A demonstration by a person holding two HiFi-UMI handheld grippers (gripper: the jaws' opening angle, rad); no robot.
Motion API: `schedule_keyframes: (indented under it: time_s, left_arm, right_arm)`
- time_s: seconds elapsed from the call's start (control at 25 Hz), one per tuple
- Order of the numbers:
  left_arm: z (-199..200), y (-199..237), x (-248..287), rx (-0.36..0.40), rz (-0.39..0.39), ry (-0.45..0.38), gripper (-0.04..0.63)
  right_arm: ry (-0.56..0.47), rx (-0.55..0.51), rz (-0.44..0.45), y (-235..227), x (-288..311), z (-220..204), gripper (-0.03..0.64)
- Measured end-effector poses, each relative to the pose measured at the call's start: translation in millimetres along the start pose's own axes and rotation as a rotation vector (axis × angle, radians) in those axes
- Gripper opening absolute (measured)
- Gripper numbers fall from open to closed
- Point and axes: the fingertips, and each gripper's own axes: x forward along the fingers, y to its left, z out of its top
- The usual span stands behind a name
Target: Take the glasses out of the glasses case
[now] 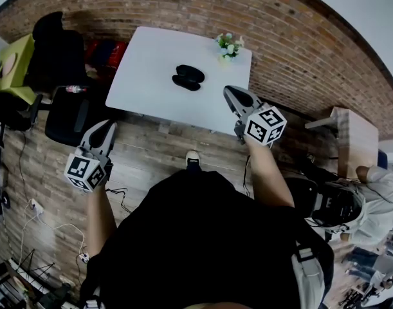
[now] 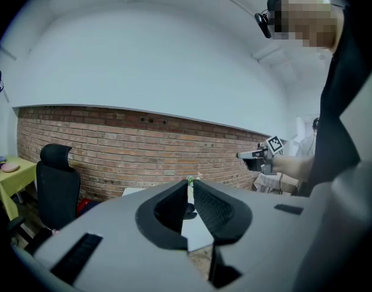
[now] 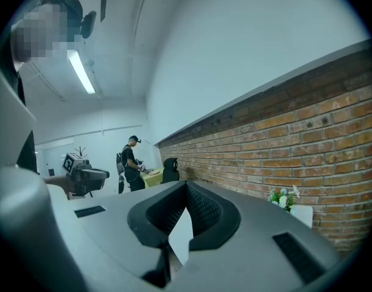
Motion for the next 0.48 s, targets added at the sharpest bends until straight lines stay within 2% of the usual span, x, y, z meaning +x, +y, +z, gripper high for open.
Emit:
schedule_keyframes:
  time_s: [0.48]
  left_arm:
    - [7.3, 9.2, 28.6, -0.001, 0.009, 0.016, 0.035]
  right_arm:
    - [0.014, 0.015, 0.020, -29.0, 19.4, 3.7, 0.015]
